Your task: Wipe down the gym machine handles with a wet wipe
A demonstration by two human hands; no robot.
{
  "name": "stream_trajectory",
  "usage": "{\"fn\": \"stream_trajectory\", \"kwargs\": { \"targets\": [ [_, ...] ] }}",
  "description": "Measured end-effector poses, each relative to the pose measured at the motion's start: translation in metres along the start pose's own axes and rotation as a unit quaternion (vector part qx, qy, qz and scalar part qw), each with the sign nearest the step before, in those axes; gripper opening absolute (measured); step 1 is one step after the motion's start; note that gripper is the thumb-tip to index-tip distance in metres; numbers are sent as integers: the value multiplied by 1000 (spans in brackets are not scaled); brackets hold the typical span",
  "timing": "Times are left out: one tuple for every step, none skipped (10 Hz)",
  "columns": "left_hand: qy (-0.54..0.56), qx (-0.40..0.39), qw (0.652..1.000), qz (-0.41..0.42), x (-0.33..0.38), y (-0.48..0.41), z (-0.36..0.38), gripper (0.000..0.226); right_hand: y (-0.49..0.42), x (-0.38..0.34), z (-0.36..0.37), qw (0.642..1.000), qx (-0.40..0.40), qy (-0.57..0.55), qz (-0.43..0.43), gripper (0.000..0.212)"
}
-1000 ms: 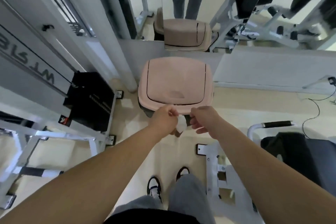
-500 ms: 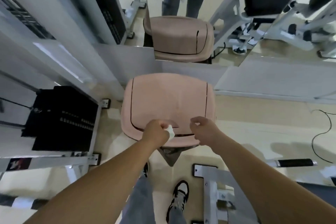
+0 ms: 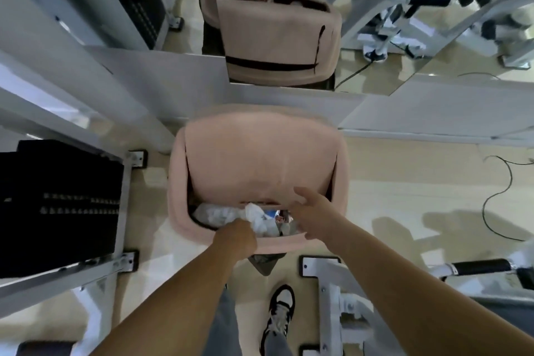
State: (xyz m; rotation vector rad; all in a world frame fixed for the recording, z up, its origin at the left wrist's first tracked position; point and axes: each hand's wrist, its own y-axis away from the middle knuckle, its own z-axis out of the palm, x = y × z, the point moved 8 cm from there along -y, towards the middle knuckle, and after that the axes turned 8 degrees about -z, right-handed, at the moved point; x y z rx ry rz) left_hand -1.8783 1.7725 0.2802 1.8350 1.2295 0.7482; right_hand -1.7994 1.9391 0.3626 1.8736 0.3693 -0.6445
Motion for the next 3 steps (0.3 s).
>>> {"fn": "stream_trajectory", "kwargs": {
  "targets": [
    [-34, 31, 999, -21, -2, 9, -17, 41, -3, 2, -1, 1000, 14, -23, 13, 50],
    [-39, 86, 996, 6, 7, 35, -43, 36, 5, 3, -4, 999, 11, -28, 21, 47],
    [25, 192, 981, 25, 8, 61, -81, 39, 23, -13, -22, 999, 41, -9, 4, 48]
  ]
}}
